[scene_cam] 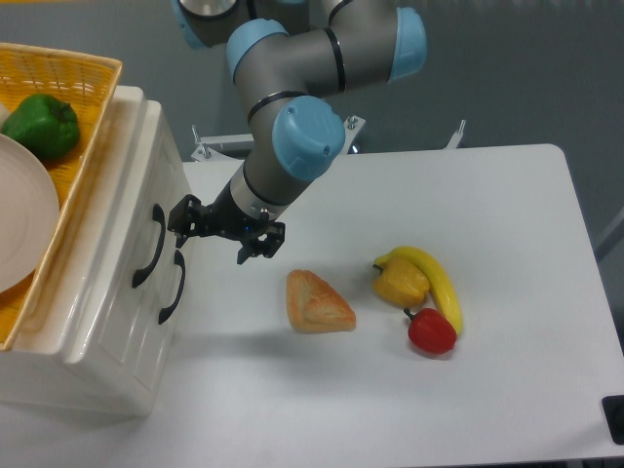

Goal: Slide the top white drawer open

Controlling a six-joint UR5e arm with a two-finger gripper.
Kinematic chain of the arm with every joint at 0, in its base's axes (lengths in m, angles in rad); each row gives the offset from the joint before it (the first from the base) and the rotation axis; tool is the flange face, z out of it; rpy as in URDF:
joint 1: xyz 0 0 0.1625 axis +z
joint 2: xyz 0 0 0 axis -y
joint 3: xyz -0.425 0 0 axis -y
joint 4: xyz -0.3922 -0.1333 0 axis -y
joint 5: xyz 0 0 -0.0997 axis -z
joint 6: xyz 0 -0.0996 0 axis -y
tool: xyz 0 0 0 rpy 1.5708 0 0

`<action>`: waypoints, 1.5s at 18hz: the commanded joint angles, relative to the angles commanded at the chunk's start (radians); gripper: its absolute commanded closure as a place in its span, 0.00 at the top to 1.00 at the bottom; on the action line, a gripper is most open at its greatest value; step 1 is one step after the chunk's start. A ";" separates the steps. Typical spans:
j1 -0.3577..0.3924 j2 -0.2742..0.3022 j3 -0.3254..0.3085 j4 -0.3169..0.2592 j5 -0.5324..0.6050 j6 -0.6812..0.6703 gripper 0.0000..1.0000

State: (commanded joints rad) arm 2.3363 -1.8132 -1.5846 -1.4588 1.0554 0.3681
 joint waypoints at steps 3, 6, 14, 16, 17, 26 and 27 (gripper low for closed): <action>-0.002 -0.002 0.002 0.000 -0.006 -0.002 1.00; -0.008 -0.002 0.002 0.000 -0.005 -0.003 1.00; -0.020 -0.006 0.002 -0.002 0.000 -0.014 1.00; -0.020 -0.005 0.000 -0.002 0.000 -0.014 1.00; -0.021 -0.006 0.000 -0.002 0.000 -0.014 1.00; -0.049 -0.009 0.000 0.002 0.005 -0.011 1.00; -0.055 -0.009 0.000 0.002 0.005 -0.011 1.00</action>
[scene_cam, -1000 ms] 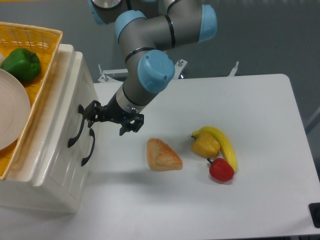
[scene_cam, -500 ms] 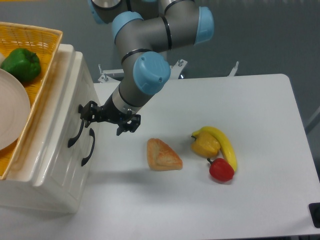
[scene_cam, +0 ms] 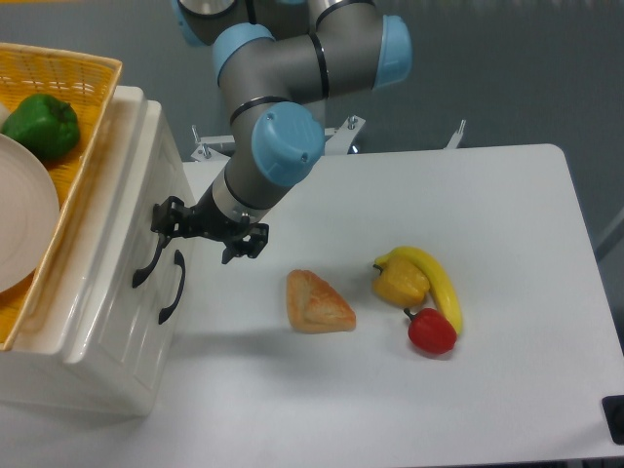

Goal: Slide the top white drawer open

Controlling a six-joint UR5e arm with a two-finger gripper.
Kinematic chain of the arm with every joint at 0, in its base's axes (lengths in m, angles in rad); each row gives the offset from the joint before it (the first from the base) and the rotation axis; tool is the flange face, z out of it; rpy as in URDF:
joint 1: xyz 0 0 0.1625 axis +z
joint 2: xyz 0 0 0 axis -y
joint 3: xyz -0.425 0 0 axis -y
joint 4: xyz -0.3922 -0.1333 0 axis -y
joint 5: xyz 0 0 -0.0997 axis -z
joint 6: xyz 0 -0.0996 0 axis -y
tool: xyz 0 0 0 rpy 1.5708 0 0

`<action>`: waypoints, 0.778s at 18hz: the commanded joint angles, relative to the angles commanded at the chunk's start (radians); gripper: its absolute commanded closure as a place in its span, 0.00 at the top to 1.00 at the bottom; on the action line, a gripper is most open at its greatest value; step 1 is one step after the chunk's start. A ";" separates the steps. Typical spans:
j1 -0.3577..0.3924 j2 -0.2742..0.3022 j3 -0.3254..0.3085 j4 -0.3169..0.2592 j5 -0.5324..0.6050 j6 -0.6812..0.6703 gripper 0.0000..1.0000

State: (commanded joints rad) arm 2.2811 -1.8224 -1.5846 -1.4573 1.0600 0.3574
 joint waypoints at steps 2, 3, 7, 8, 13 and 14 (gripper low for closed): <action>-0.002 0.000 0.000 0.000 0.000 0.000 1.00; -0.002 -0.002 0.000 0.000 0.000 0.002 1.00; -0.003 -0.003 -0.002 0.002 0.003 0.002 1.00; -0.003 -0.005 0.000 0.002 0.003 0.002 1.00; -0.003 -0.009 0.000 0.003 0.003 0.002 1.00; -0.005 -0.009 -0.002 0.003 0.003 0.002 1.00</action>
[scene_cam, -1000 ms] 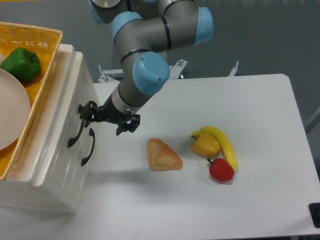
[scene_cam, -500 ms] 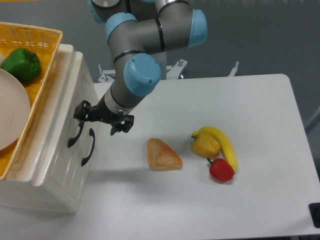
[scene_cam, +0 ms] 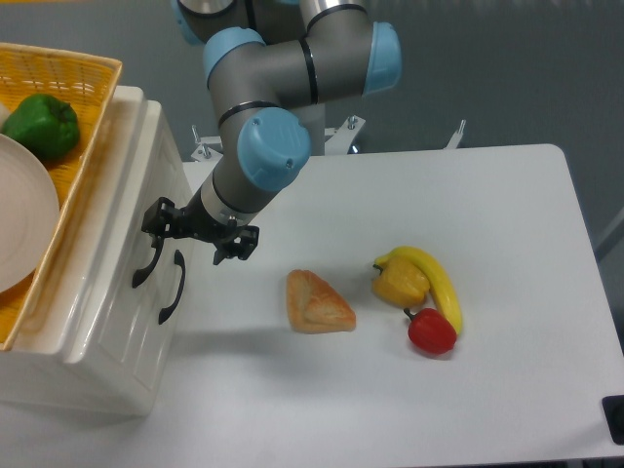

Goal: Slide the top white drawer open

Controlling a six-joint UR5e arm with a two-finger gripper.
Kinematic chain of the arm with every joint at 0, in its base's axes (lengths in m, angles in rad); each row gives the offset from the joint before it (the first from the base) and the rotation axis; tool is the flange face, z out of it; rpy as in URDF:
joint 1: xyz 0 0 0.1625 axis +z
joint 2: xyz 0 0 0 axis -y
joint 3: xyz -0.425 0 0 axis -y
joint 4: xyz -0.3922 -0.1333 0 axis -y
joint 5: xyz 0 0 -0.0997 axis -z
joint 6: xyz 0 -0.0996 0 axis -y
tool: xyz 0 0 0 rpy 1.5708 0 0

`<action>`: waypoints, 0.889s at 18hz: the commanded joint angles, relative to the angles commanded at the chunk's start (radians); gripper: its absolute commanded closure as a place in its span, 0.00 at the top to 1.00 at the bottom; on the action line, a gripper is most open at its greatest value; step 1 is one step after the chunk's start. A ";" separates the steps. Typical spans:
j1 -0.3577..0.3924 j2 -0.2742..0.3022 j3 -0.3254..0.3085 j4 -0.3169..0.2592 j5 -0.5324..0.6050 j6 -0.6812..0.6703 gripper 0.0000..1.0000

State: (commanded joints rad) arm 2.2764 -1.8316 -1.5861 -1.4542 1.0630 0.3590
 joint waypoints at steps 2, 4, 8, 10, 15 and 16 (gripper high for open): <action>0.002 0.000 0.000 0.000 0.000 0.000 1.00; 0.000 -0.002 0.000 0.000 0.000 0.000 1.00; -0.006 -0.003 0.000 0.000 0.003 0.000 1.00; -0.008 -0.009 0.000 0.002 0.003 0.000 1.00; -0.012 -0.011 0.000 0.002 0.003 0.000 1.00; -0.014 -0.011 0.000 0.003 0.003 0.000 1.00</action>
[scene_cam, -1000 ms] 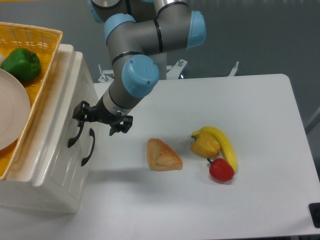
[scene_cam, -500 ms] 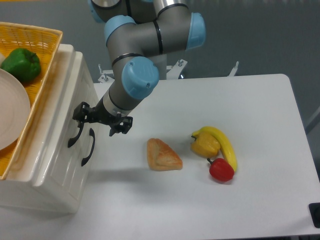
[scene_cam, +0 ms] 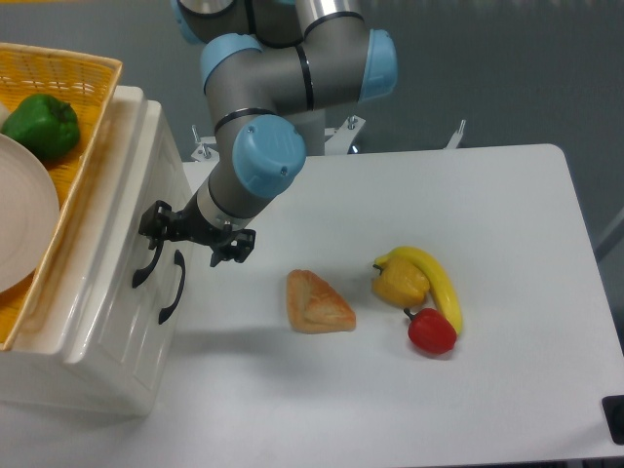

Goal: Slide the top white drawer open

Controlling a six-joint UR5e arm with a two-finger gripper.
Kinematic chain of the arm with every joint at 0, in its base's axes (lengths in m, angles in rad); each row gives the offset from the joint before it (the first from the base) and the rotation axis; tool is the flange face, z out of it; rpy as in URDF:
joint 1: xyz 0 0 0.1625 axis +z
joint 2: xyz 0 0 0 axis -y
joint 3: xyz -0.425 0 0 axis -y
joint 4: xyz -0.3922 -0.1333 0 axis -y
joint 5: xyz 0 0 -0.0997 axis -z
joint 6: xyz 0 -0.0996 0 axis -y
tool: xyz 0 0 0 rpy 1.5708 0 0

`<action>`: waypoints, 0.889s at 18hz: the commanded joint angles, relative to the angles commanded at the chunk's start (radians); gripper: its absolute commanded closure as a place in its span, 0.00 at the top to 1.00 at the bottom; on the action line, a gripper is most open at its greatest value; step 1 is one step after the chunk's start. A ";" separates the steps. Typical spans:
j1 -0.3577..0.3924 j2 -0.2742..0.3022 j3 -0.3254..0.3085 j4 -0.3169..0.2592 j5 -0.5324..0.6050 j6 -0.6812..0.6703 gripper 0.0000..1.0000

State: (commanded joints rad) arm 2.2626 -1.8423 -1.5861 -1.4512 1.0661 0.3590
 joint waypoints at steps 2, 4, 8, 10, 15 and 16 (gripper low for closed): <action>0.002 0.000 0.000 0.000 0.002 0.000 1.00; 0.002 -0.002 0.000 0.000 0.002 0.002 1.00; 0.002 -0.006 0.002 0.000 0.024 0.002 1.00; 0.002 -0.008 0.005 -0.002 0.041 0.003 1.00; 0.002 -0.011 0.009 0.000 0.043 0.006 1.00; 0.000 -0.012 0.009 0.000 0.043 0.006 1.00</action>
State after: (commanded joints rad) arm 2.2626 -1.8546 -1.5769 -1.4511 1.1091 0.3651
